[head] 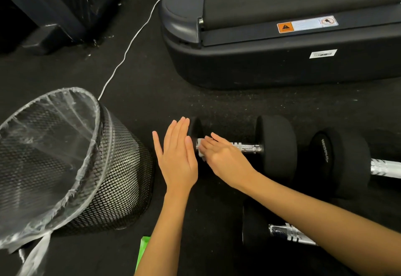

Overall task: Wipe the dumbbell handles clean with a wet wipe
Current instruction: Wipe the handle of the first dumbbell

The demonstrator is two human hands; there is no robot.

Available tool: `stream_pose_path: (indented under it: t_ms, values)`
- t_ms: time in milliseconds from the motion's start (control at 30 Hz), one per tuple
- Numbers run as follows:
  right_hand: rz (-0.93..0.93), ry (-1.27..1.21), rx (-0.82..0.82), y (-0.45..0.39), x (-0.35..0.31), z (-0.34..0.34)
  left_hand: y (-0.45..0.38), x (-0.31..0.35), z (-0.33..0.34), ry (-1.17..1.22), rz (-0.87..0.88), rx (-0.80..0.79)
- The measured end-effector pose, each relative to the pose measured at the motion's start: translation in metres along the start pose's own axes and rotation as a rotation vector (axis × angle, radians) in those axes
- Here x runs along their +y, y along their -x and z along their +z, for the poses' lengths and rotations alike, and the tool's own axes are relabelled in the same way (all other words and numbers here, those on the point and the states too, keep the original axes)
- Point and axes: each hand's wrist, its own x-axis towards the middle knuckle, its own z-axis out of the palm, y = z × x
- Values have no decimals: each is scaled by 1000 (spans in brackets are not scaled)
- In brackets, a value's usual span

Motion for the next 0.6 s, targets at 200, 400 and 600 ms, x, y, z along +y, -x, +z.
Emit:
stream_pose_path:
  t_ms: [200, 400, 600]
  values:
    - [64, -9, -34, -9, 3, -9, 0, 4, -1, 4, -16, 18]
    - [34, -50, -12, 1, 3, -10, 0, 2, 0, -8, -8, 22]
    - [40, -11, -56, -12, -3, -12, 0, 3, 0, -10, -10, 34]
